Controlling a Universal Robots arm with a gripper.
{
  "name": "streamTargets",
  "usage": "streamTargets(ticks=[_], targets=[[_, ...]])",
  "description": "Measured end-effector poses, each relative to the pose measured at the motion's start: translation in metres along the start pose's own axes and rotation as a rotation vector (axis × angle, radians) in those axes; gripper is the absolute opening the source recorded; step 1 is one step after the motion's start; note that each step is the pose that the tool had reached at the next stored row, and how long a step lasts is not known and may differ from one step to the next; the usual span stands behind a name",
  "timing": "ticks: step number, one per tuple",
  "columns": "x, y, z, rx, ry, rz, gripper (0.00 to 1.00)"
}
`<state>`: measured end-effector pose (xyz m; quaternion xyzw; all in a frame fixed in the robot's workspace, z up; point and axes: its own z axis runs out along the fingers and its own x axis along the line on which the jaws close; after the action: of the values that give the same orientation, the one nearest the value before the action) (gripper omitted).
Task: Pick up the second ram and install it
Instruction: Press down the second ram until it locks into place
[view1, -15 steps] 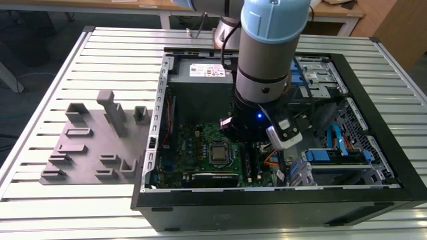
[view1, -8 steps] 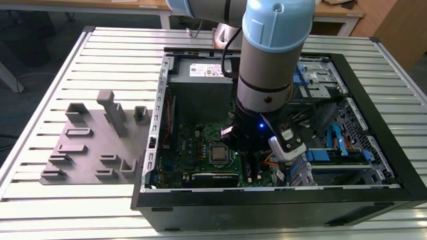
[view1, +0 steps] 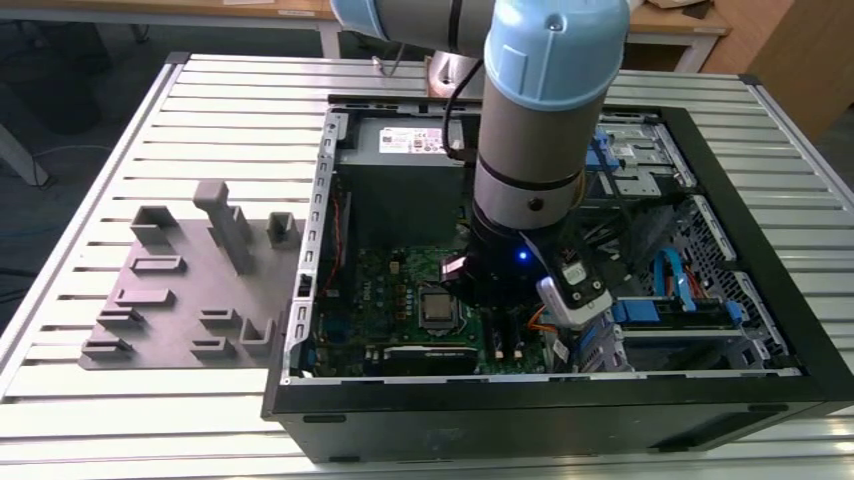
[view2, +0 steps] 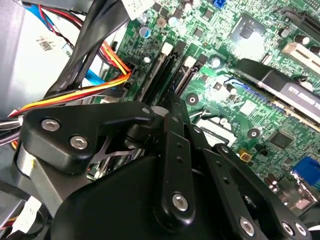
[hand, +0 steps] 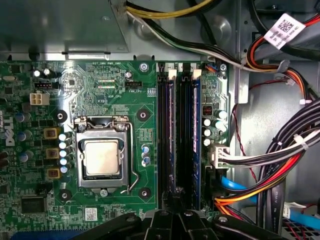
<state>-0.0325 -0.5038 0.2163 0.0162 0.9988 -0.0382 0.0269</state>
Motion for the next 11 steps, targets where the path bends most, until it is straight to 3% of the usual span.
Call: streamTargets(ticks=[4, 8, 11], targets=[[-0.0003, 0.0002, -0.0028, -0.0033, -0.0011, 0.0, 0.07], [-0.0011, -0.0014, -0.0196, -0.0005, -0.0003, 0.0, 0.07], [-0.0013, 0.0021, -0.0249, -0.0007, -0.0004, -0.001, 0.07]])
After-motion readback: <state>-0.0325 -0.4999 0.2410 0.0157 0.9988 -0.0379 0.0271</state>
